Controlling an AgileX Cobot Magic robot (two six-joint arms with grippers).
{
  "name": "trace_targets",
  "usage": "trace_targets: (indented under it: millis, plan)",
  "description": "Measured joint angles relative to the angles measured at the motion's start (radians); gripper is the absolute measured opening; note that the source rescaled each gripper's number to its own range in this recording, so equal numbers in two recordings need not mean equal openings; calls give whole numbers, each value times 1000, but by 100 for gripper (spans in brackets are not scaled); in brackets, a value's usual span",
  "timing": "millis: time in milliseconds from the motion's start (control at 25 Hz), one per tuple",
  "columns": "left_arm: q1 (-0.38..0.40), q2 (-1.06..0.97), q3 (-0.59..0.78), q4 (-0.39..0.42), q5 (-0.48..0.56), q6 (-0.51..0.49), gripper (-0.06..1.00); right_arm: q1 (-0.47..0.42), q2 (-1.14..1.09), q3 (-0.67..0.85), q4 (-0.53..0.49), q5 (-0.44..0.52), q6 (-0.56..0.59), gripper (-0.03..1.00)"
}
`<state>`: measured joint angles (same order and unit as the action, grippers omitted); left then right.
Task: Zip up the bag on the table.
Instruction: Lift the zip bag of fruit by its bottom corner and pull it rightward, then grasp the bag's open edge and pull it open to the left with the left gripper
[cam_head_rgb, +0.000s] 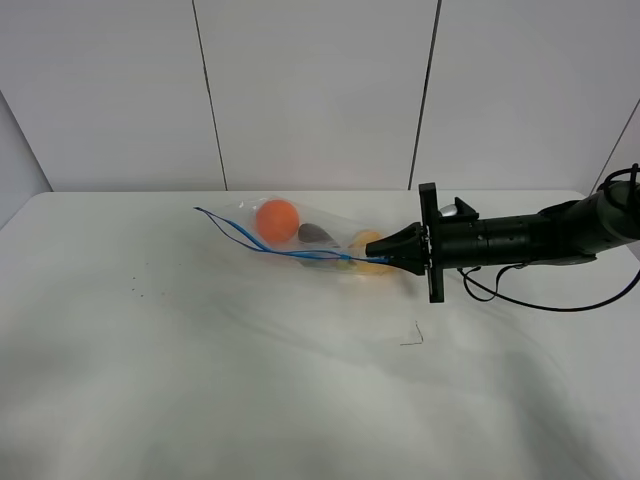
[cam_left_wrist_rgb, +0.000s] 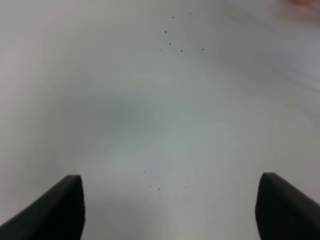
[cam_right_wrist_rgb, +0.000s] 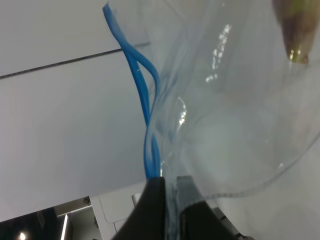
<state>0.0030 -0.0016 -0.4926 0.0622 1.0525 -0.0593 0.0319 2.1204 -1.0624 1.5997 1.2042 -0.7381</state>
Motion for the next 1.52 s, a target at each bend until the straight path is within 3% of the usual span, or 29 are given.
trace_targets:
  millis: [960,1200,1360,1440,1520]
  plan:
    - [0,4,-7,3,0,0,100,0,0,0,4,0,-11,0]
    - [0,264,-181,5,-3,4,100,0,0,0,6,0,-11,0]
    - [0,515,-337,25,-36,68,100,0,0,0,7,0,-12,0]
    - [0,621,-396,26,-96,164,100,0,0,0,7,0,-15,0]
    - [0,719,-430,27,-204,331,100,0,0,0,7,0,-20,0]
